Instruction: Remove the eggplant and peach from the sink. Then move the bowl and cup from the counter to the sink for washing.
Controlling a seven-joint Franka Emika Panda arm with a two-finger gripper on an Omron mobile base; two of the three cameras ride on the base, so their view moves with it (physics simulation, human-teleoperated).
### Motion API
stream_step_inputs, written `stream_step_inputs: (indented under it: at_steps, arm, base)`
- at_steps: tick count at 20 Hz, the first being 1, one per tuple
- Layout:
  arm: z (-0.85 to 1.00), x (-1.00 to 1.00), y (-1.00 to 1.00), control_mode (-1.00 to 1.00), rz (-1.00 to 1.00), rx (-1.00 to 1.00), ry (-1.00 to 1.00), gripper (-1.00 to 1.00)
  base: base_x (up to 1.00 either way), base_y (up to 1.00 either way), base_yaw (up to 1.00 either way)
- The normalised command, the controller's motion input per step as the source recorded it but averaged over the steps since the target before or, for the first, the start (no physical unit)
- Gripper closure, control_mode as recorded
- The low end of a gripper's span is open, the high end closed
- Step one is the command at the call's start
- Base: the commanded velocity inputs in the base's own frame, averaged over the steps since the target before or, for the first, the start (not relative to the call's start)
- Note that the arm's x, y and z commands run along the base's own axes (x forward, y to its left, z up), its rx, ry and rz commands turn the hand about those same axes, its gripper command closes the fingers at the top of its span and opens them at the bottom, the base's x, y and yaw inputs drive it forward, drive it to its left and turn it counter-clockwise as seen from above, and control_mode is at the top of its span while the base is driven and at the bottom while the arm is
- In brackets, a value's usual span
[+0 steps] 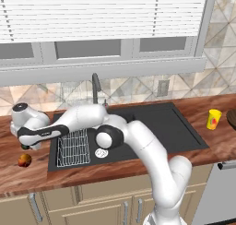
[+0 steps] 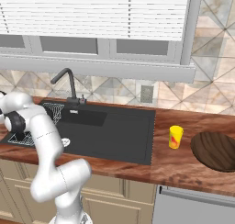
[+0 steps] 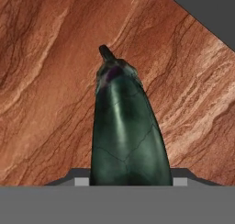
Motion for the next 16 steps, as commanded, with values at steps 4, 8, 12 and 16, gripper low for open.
stream_step_inputs:
  at_steps: [4,8,12,16]
  arm:
    - [-0.11,0.12,0.07,-1.0,-0.05,0.0,0.02,1.0]
    - [-0.13,0.11,0.08,-1.0,-0.05,0.0,0.02,1.0]
    - [-0.15,0.02,0.07,-1.0,-0.05,0.0,0.0,1.0]
    - [-0.15,0.0,0.04,-1.0,-0.04,0.0,0.0,-1.0]
  base:
    - [0.0,0.0,0.0]
    - [0.0,0.0,0.0]
    - [0.0,0.0,0.0]
    - [0.0,0.0,0.0]
